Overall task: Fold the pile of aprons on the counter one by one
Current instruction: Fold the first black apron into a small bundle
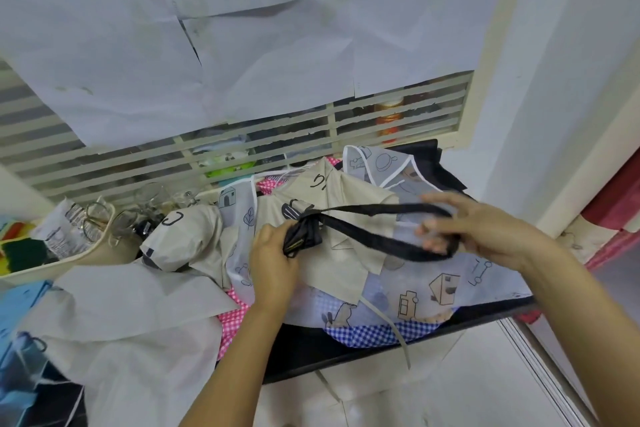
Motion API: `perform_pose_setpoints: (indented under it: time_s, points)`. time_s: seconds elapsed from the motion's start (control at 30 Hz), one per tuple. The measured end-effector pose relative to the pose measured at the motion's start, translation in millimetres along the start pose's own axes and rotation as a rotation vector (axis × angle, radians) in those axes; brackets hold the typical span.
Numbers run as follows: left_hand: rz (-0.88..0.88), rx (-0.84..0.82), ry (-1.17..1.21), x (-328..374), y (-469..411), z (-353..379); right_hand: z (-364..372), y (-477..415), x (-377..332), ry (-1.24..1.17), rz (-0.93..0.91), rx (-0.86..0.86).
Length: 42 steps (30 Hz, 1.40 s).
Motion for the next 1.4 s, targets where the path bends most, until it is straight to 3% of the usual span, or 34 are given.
perform_pose_setpoints:
  time_s: [0.07,0.13,0.27,0.4,0.5,0.67,0.87,1.0,1.07,1.17,1.3,1.37,1.4]
  points:
    - [0.122,0.062,-0.05,14.5,-11.1,-16.5,11.2,-3.7,19.5,0.396,0.14,-0.016]
    - [0.244,0.106,-0.043,33.1,-19.9,-29.1,21.0,-8.5,15.4,0.599,0.058,0.079]
    - [0.384,0.143,0.022,62.3,-26.7,-36.4,58.2,0.2,-35.3,0.448,-0.401,0.197]
    - [0.453,0.159,0.033,75.3,-27.4,-34.3,80.1,2.7,-56.8,0.484,-0.59,0.284]
    - [0.5,0.073,0.097,81.9,-25.9,-28.2,79.6,8.4,-64.8,0.541,-0.623,0.406]
    - [0.436,-0.073,0.167,77.9,-24.3,-17.6,83.7,7.5,-69.8,0.876,-0.581,0.369]
    - [0.498,-0.212,0.166,82.2,-26.2,-8.4,72.2,8.4,-85.5,1.075,-0.481,0.328]
    - [0.548,-0.285,0.247,92.7,-24.3,-8.5,62.8,5.8,-75.8,0.882,-0.23,-0.174]
    - [0.574,-0.31,0.3,101.7,-22.8,-7.9,60.7,2.3,-69.0,0.725,-0.145,-0.33]
    - [0.568,-0.339,0.437,119.3,-19.2,-9.3,64.2,-10.4,-55.0,0.408,-0.029,-0.418]
    - [0.548,-0.308,0.618,136.3,-16.6,-18.4,75.7,-30.6,-20.9,0.473,0.007,-0.375]
    - [0.422,-0.298,0.75,135.3,-17.7,-20.0,86.7,-35.1,-7.0,0.194,0.1,-0.498]
    - [0.278,-0.265,0.846,129.7,-20.6,-20.9,88.8,-34.0,-3.5,0.116,0.116,-0.507]
Point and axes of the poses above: each hand's wrist, its own y-axis away from the middle knuckle, its own z-axis out of the palm, x = y × z, the point moved 8 cm from there along -y, towards the middle knuckle, and after that the axes turned 12 degrees about z, right-handed, at the moved point
